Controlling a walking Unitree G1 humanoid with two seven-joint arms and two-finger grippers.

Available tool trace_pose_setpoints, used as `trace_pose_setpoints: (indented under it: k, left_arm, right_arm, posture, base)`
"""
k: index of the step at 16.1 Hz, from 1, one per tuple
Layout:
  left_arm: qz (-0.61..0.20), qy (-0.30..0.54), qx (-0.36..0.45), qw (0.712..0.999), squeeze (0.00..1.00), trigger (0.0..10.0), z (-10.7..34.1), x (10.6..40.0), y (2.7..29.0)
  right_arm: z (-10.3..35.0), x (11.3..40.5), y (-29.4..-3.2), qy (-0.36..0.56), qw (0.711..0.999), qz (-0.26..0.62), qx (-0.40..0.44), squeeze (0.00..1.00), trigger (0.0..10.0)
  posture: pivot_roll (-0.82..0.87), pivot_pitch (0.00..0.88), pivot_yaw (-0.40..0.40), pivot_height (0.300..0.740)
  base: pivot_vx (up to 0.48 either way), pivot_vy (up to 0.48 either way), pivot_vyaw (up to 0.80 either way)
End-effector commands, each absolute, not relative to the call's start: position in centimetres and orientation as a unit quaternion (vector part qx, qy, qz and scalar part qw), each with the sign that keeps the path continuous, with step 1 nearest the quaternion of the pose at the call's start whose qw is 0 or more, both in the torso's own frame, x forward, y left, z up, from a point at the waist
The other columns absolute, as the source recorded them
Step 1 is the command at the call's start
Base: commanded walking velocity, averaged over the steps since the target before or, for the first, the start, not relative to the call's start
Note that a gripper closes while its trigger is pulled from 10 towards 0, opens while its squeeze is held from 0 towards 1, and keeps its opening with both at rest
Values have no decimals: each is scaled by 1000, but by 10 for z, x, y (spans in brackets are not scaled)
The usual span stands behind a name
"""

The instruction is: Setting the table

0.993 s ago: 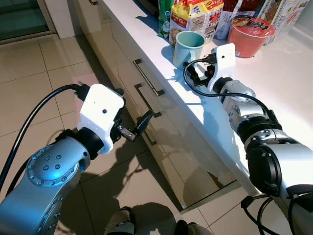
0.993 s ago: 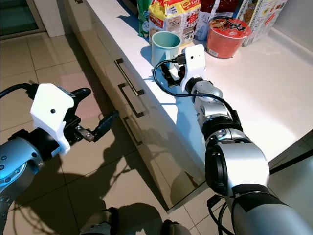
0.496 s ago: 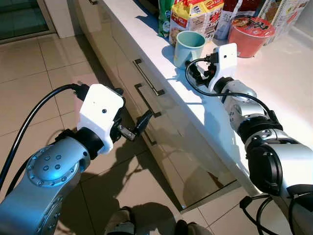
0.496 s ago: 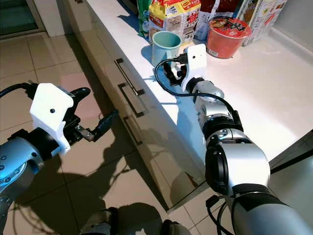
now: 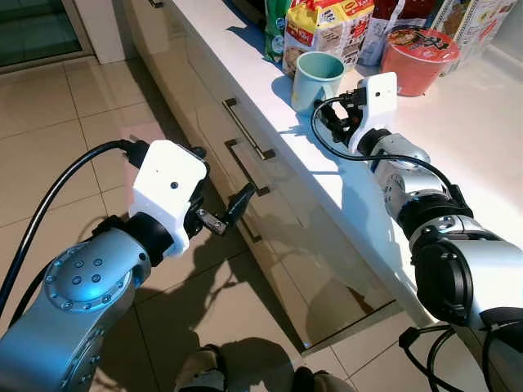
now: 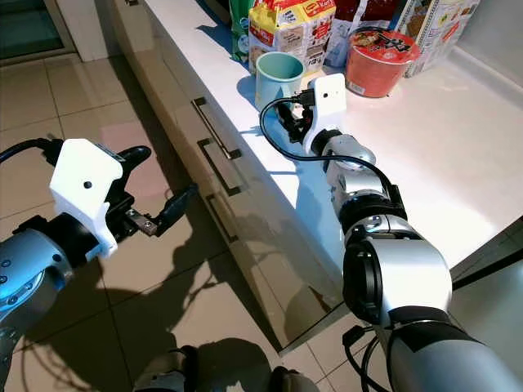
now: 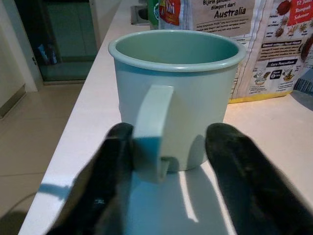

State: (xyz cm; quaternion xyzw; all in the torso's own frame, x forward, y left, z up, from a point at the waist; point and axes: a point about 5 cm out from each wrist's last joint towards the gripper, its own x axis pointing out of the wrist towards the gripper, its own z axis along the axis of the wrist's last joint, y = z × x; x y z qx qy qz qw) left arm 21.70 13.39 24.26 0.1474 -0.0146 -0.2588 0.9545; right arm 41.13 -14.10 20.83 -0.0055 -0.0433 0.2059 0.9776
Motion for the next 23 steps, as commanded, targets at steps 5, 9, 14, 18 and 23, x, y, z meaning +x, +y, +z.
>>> trace_pose_setpoints:
  k: [5, 9, 14, 18, 23]
  left_arm:
    - [-259, -19, 153, 953, 0, 10000, 245, 215, 133]
    - [-260, -18, 153, 953, 0, 10000, 245, 215, 133]
    - [-260, -18, 153, 953, 0, 10000, 244, 217, 133]
    - [-261, -21, 151, 953, 0, 10000, 243, 221, 132]
    - [-238, -17, 139, 961, 0, 10000, 232, 232, 137]
  right_arm:
    - [208, 412, -145, -35, 978, 203, 7, 0, 0]
    - [208, 412, -147, -35, 979, 199, 13, 0, 0]
    - [208, 412, -147, -34, 979, 198, 18, 0, 0]
    - [210, 412, -148, -39, 978, 202, 17, 0, 0]
    - [228, 411, -150, -101, 968, 224, 47, 0, 0]
  posture:
    - [362, 172, -58, 740]
    - [362, 172, -58, 740]
    - [359, 160, -58, 740]
    - [331, 132, -66, 740]
    - [242, 67, -74, 740]
  base:
    - [0, 0, 0]
    - [0, 0, 0]
    - [0, 0, 0]
    - [0, 0, 0]
    - [0, 0, 0]
